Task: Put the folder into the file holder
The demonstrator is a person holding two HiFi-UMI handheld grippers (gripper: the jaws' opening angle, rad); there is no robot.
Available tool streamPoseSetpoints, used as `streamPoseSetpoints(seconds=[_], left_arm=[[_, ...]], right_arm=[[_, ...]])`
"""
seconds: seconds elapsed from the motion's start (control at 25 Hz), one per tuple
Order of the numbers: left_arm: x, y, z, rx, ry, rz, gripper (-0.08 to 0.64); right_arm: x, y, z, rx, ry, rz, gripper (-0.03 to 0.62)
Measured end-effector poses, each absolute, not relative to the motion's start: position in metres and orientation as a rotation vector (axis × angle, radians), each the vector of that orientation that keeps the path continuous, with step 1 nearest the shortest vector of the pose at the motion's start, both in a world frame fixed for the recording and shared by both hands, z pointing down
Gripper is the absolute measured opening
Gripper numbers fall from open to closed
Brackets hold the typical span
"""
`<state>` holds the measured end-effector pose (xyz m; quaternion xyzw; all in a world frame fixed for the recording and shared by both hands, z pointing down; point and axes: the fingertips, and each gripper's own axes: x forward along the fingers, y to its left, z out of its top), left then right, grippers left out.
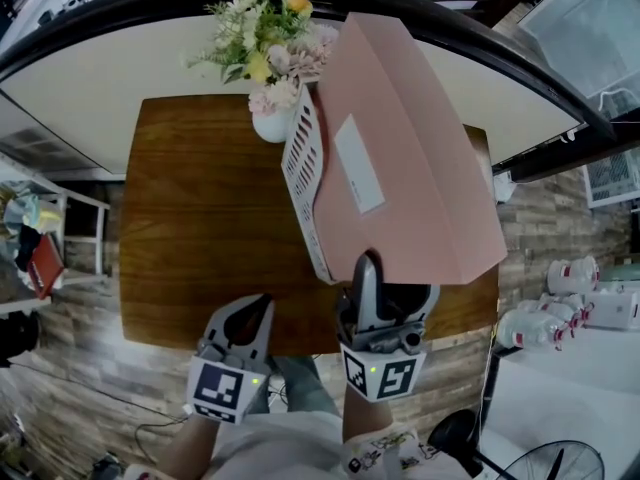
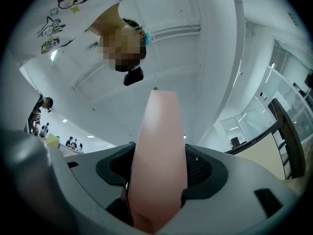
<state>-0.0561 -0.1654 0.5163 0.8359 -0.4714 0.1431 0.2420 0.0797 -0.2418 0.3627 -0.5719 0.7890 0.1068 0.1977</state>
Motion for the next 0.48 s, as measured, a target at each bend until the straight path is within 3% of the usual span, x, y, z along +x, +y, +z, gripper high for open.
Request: streamPoseSetpoints(seconds=[0.48], left_arm=[[-0.064, -0.153, 0.514, 2.274, -1.339, 0.380, 0.006]], right_arm=[[0.069, -0.215, 0.393, -1.663, 2.318, 0.264, 0.290]])
